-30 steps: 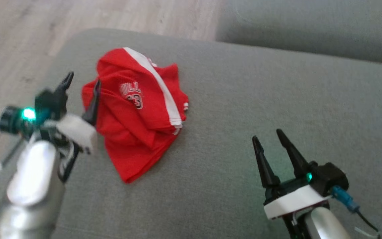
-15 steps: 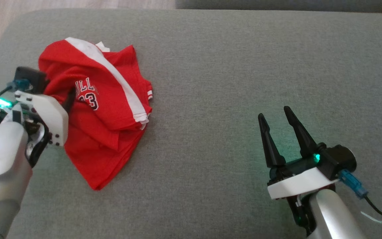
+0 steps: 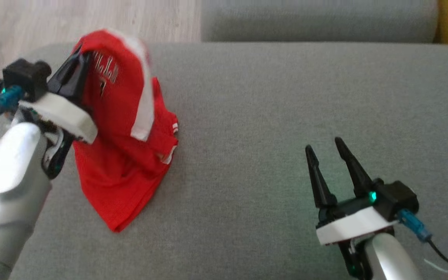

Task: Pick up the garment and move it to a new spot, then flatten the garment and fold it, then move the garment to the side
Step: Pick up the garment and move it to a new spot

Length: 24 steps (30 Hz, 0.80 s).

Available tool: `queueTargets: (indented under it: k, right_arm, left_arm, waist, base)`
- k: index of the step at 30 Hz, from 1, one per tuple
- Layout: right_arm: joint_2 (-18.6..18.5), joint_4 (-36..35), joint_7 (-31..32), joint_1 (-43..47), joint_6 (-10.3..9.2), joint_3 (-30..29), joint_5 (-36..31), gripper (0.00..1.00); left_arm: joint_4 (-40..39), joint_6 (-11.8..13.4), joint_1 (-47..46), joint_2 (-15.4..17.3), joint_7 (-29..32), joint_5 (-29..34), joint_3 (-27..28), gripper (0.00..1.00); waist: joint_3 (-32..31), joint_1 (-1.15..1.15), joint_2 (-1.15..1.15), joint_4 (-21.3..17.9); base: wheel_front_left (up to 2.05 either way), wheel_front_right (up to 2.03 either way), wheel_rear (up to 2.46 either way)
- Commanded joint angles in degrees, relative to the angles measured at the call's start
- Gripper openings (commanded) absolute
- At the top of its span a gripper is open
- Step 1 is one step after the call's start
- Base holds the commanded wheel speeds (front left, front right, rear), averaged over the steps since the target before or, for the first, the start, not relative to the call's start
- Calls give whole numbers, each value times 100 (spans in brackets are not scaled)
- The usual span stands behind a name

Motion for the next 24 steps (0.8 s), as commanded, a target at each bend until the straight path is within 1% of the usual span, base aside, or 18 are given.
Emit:
queueTargets:
  k: [1, 4, 5, 7, 10, 13, 19, 20, 24]
  right_arm:
    - [-15, -143, -62, 2, -4, 99, 39, 100]
    - [-15, -140, -62, 99, -4, 118, 92, 100]
    - [-15, -140, -62, 99, -4, 118, 92, 100]
    - [-15, -160, -62, 144, -4, 119, 131, 100]
    - [-15, -177, -62, 181, -4, 67, 149, 100]
    - [-15, -211, -62, 168, -4, 52, 207, 100]
    - [-15, -288, -62, 73, -4, 23, 299, 100]
    - [-15, -341, -62, 3, -4, 40, 333, 100]
    - [-15, -473, -62, -143, -4, 103, 410, 100]
  left_arm:
    - [-344, 10, -414, 205, -78, -123, 253, 0]
    - [-787, 13, -540, 261, -88, -113, 228, 0]
    - [-787, 13, -540, 261, -88, -113, 228, 0]
    - [-1093, 35, -558, 196, -28, -186, 239, 0]
    - [-1506, 35, -453, 20, 242, -503, 241, 0]
    - [-1891, 65, -347, -16, 482, -529, 100, 0]
    - [-2420, 162, -150, -162, 828, -560, -171, 0]
    - [-2527, 208, -127, -226, 905, -553, -243, 0]
    - [-2577, 301, -152, -364, 1019, -514, -359, 0]
  waist:
    - [-239, 1, 0, -13]
    - [-396, 1, 0, -48]
    - [-396, 1, 0, -48]
    - [-476, 1, 0, -82]
    - [-557, 1, 0, -179]
    - [-575, 1, 0, -362]
    - [-462, 1, 0, -924]
    - [-372, 1, 0, -1168]
    - [-170, 1, 0, -1670]
  base:
    - [0, 0, 0]
    - [0, 0, 0]
    - [0, 0, 0]
    - [0, 0, 0]
    - [0, 0, 0]
    - [0, 0, 0]
    - [0, 0, 0]
    - [0, 0, 0]
    - [0, 0, 0]
